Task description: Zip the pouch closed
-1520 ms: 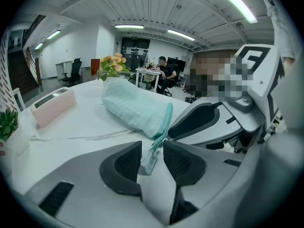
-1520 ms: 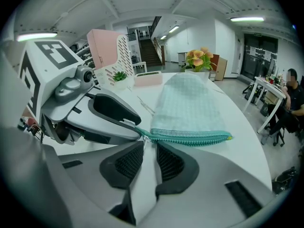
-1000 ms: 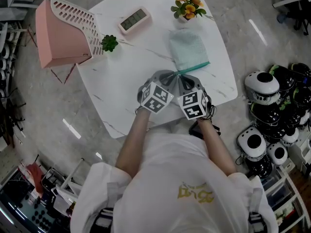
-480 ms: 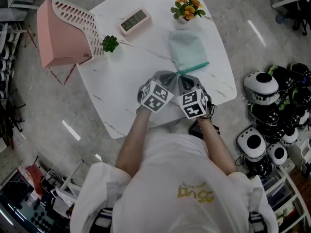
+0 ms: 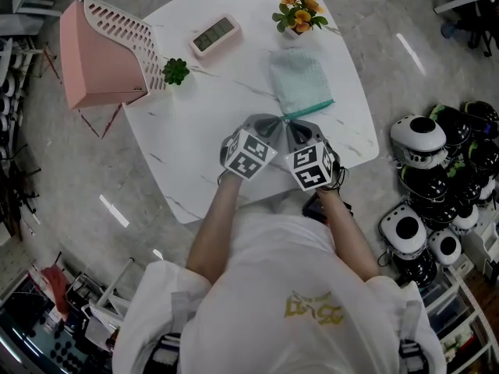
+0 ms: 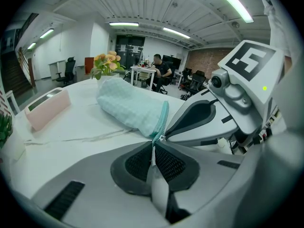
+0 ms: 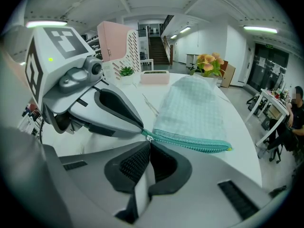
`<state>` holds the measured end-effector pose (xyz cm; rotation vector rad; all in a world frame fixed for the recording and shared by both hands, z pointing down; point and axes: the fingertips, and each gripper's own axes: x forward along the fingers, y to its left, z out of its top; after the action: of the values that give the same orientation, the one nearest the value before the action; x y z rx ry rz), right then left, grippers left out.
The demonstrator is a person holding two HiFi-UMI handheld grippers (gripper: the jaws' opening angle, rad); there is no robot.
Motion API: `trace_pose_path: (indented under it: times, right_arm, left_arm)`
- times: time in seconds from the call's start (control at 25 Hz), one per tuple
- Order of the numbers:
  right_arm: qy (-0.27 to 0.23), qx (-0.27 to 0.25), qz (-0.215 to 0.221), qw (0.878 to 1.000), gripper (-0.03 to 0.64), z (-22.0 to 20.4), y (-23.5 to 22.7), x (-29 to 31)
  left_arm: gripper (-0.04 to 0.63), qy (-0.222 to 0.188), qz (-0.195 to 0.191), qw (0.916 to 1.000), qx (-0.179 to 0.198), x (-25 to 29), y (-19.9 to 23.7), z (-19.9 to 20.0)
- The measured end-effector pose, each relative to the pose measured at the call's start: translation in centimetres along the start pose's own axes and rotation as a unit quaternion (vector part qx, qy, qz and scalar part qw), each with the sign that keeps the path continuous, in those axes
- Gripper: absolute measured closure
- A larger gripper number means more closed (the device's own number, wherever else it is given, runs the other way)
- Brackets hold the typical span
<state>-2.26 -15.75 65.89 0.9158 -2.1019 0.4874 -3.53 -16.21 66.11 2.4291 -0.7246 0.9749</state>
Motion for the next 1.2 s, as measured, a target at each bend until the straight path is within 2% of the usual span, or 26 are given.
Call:
trace_pose_path:
  times: [1.2]
  right_arm:
    - [0.01, 0.01, -0.039, 0.999, 0.6, -0.8, -3.5, -1.3]
  left_arm:
    - [0.56, 0.001, 0.031, 0.9993, -0.021, -1.7, 1.5, -0.8]
